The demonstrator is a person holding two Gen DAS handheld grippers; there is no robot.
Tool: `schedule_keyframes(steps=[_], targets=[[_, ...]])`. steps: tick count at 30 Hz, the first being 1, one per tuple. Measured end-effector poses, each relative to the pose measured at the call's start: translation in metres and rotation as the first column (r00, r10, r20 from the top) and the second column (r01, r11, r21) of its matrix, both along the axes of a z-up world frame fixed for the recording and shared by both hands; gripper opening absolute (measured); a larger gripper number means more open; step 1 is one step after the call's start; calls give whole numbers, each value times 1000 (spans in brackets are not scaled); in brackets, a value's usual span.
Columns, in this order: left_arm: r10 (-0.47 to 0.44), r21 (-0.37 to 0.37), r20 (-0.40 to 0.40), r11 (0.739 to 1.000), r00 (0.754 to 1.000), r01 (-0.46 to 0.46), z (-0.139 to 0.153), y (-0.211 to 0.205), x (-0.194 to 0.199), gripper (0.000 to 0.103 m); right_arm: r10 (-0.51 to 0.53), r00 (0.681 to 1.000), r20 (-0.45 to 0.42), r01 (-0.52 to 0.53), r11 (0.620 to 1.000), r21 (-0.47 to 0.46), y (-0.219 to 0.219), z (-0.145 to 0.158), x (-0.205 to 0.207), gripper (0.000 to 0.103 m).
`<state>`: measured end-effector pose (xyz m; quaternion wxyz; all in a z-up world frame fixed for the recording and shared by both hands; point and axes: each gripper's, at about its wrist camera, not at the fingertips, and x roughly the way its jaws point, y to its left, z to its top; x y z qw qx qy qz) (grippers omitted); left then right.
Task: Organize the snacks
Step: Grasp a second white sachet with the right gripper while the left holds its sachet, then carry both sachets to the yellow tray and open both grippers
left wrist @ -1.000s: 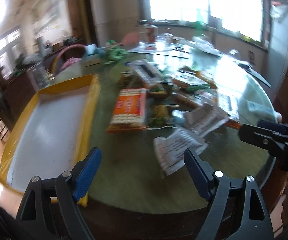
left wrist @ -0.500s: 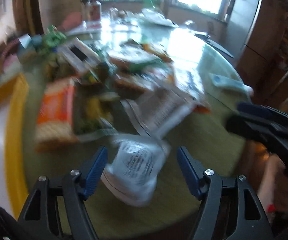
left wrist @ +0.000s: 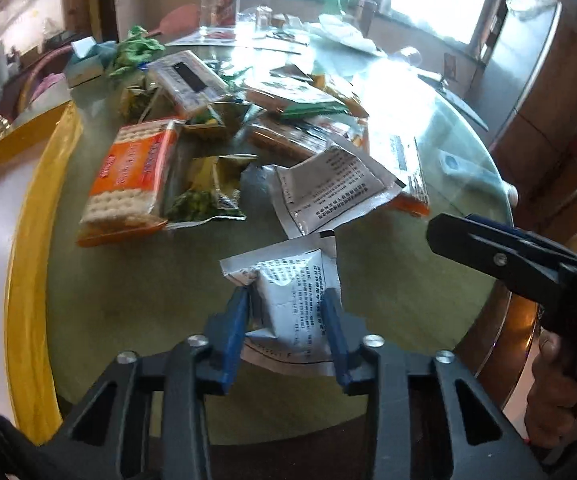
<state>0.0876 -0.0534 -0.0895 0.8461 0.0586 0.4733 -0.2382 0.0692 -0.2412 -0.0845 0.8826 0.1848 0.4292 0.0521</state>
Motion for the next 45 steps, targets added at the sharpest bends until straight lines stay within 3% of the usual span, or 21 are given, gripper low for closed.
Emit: schedule_keyframes(steps=[1,4,13,16,17,18,20,22,24,26,30,32,34,35,37,45], targets=[[8,-22,2,1000,1000,-8,1,3,-2,20,4,1000,-1,-4,1000,8,1,-1,1,82],[34,-70,17,997,999,-32,4,14,-6,7,24,1000,-2,-24,999,36,9,-4,8,76],[88,-155,-3,984,996,-87,8,51,-22,0,32,998,-54,-24,990,137,29,-22,43,52],[98,-159,-3,983,995,-97,7,58,-24,1,6,998,-65,5,985,174,33,-27,55,38],[111,-162,-6,980,994,-111,6,60,-24,2,-7,998,-68,19,984,177,33,-27,57,30],[120,-179,-10,976,993,-120,5,62,-24,2,-28,997,-76,41,984,172,34,-29,59,15],[126,-189,-11,974,992,-125,6,65,-25,11,-44,996,-78,57,982,178,35,-29,59,11],[134,-158,-13,978,991,-135,6,64,-25,51,-43,998,-51,51,984,169,37,-22,53,8],[123,-148,22,982,992,-119,8,61,-29,68,-40,999,-17,42,990,132,39,-14,46,6],[102,-125,56,988,993,-94,9,54,-32,68,-37,999,25,35,995,91,41,-4,36,6],[74,-55,31,996,997,-73,-2,39,-26,68,-19,998,62,16,999,44,44,9,23,6],[78,-26,41,997,996,-77,-6,34,-25,65,-8,997,78,4,999,46,44,14,16,6],[81,-14,66,997,995,-80,-8,32,-26,38,-2,995,101,-2,999,37,43,19,11,6],[83,-13,77,996,994,-83,-8,32,-27,36,2,994,111,-6,999,35,42,21,9,6],[84,-33,89,996,993,-81,-4,35,-29,19,7,992,125,-12,999,40,41,24,5,6],[112,-246,104,966,988,-83,35,69,-33,0,47,982,182,-56,997,44,52,41,-2,6]])
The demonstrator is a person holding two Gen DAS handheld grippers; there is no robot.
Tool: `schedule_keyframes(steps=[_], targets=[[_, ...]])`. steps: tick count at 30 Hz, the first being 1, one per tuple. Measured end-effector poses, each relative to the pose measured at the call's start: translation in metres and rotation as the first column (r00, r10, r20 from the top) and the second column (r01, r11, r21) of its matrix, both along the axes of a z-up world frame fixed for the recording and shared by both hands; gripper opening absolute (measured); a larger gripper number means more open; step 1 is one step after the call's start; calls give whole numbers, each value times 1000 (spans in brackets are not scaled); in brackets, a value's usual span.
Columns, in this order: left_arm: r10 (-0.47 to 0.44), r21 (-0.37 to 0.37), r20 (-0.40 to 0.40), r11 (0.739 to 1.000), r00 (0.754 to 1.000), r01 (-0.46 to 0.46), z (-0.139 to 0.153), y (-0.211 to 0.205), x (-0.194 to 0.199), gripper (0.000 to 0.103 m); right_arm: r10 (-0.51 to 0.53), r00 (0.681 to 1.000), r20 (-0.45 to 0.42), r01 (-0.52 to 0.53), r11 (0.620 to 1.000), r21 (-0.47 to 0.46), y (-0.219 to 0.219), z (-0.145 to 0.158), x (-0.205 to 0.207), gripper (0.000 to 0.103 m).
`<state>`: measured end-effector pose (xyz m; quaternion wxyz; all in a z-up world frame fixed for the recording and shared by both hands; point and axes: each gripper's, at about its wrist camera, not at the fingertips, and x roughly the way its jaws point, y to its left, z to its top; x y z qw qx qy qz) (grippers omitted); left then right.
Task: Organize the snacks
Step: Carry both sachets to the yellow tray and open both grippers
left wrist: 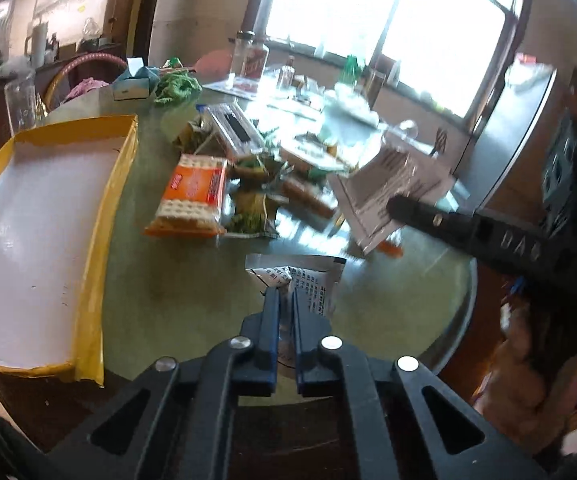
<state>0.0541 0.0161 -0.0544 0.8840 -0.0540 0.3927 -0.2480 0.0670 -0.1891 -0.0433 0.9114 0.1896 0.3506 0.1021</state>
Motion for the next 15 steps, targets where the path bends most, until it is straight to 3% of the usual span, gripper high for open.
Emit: schedule_keyframes(steps=[7,11,15], targets=[[124,-137,37,984,992,-118,44,71,-2,0,95,995,32,-96,995,7,31,16,7,6],[275,-150,55,953,960,-264,57,126,2,0,245,968,51,-247,968,33,80,23,20,5],[400,-116,41,912,915,-394,47,165,9,0,381,924,32,-382,924,24,138,20,36,5]])
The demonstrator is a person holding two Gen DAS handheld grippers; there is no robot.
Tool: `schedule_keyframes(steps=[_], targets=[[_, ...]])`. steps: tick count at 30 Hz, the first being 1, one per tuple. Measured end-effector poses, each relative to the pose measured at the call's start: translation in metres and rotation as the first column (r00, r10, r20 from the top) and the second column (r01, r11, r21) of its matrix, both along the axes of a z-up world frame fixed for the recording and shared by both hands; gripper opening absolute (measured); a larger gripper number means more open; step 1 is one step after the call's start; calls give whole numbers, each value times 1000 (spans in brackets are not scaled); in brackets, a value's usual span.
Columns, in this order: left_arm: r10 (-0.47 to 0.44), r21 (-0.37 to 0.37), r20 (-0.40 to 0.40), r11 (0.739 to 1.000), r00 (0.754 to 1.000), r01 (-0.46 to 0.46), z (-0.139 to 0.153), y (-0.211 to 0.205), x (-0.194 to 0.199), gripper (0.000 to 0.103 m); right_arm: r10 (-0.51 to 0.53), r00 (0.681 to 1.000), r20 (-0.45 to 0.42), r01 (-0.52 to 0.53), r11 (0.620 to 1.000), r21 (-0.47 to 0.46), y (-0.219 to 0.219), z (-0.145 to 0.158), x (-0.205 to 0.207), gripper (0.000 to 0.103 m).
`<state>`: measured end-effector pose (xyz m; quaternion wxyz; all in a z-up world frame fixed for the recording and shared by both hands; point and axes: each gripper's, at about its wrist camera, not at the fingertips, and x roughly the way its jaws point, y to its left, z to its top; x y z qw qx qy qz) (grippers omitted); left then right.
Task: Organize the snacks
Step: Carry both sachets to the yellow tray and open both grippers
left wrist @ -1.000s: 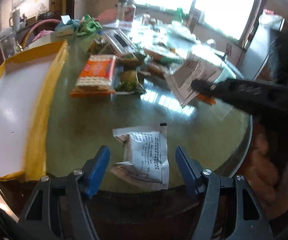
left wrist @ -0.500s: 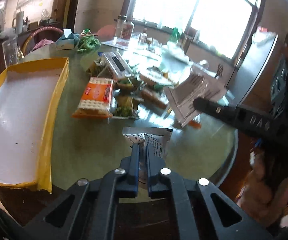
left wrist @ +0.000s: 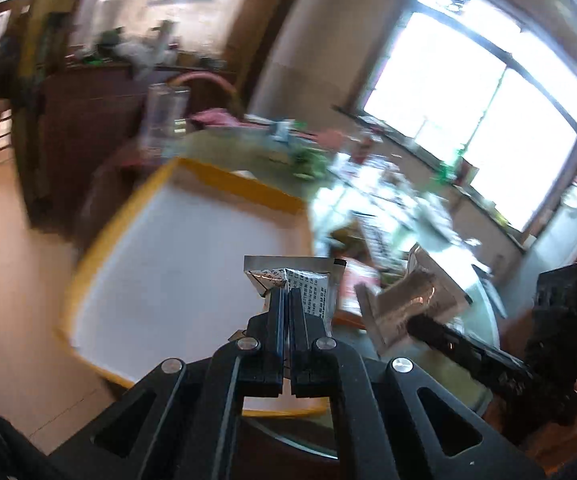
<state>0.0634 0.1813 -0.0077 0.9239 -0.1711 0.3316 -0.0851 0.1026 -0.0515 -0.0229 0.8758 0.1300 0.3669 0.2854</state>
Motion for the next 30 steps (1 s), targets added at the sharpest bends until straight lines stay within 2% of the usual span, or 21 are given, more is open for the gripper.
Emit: schedule_keyframes(steps=[4,8,10,12,14,15,16,17,18,19,21,22,24,26,30], targets=[[65,25,-50,998,997,-64,-22,19,10,0,130,989,-76,-134,990,-43,59,-20,16,5],[93,42,-132,995,987,-89,-47,28,20,0,186,969,-162,-200,977,-78,86,-43,22,5],[105,66,-150,993,983,-96,-53,28,23,0,185,963,-194,-206,974,-93,93,-51,27,6],[89,59,-181,995,979,-79,-60,31,24,1,186,960,-210,-212,971,-108,98,-58,32,8],[98,46,-196,995,976,-90,-62,37,24,3,157,959,-238,-188,975,-116,90,-64,41,14],[102,56,-199,994,975,-93,-62,36,24,11,147,958,-247,-179,978,-111,88,-64,42,17],[114,79,-200,992,973,-100,-61,36,24,26,145,960,-240,-171,981,-94,82,-63,44,20],[132,106,-191,988,973,-114,-58,35,23,35,140,963,-231,-163,983,-83,77,-59,37,31],[146,121,-174,985,974,-126,-54,34,21,50,131,967,-219,-150,986,-71,72,-56,36,40],[164,139,-128,979,978,-146,-46,31,14,57,127,974,-189,-138,989,-49,62,-49,33,44],[178,160,-55,973,982,-168,-33,25,4,64,112,984,-136,-116,993,-24,47,-38,23,61],[174,161,-31,973,984,-167,-28,20,0,71,99,988,-119,-102,995,-19,42,-34,17,64],[130,151,19,980,991,-131,-16,4,-8,78,53,996,-71,-54,998,-8,17,-25,6,74],[53,149,45,987,998,-59,-6,-19,-11,78,15,999,-49,-16,1000,-2,-6,-21,-2,81],[-107,143,60,985,992,97,1,-67,-14,79,-87,994,-68,88,996,11,-58,-26,-11,85]])
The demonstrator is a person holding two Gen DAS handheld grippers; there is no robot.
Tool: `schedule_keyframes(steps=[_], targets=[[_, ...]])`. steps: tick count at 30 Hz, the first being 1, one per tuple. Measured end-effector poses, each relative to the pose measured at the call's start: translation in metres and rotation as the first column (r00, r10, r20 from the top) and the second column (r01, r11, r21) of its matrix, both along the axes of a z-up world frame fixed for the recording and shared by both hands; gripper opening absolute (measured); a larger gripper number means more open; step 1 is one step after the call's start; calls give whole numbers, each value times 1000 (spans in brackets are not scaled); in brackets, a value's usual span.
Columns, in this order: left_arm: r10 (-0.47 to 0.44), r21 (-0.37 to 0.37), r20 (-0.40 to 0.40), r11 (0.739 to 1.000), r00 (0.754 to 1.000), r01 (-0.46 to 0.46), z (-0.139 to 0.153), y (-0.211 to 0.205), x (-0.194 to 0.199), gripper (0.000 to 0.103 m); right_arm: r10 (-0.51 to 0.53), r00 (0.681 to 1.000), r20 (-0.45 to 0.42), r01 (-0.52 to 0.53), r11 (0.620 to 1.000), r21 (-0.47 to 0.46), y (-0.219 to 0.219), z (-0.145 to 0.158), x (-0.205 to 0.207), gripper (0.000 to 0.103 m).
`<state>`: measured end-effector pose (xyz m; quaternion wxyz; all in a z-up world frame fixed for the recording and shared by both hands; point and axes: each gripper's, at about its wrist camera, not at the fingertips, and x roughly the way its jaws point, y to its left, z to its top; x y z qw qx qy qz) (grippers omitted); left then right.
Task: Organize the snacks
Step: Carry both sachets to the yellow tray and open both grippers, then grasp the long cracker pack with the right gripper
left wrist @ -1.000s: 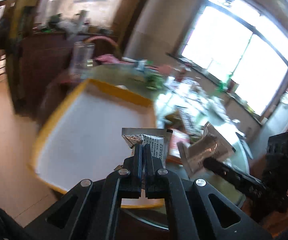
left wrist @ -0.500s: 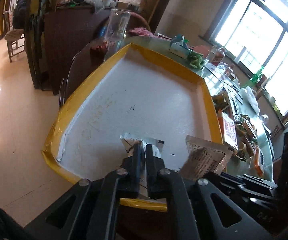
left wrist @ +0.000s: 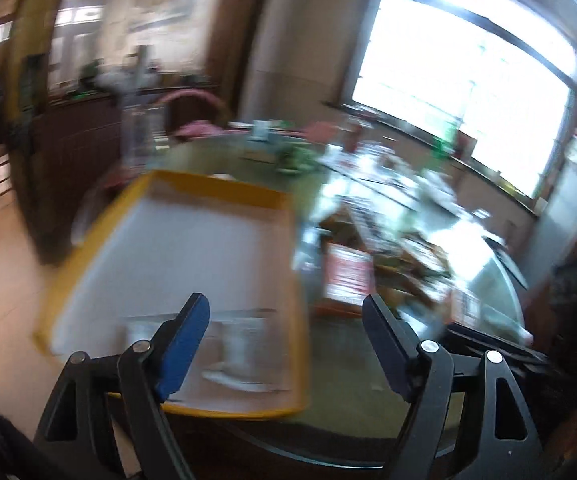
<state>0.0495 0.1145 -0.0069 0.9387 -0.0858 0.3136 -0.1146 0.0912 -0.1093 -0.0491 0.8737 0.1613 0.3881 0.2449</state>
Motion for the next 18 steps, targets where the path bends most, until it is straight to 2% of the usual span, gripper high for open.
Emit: schedule_keyframes(steps=[3,7,13,18], targets=[[-65,33,-24,997,998,66,-4,-32,6,79,-100,995,-27,100,995,9,-40,-6,-6,85],[-118,55,-65,991,991,121,-10,-59,12,79,-229,972,-44,229,973,-13,-84,-10,-16,85],[-131,71,-89,988,987,138,-16,-76,10,79,-365,931,-24,364,930,-48,-124,-5,-23,85],[-133,81,-86,987,987,140,-16,-83,6,79,-417,907,-56,413,908,-75,-140,-8,-18,85]])
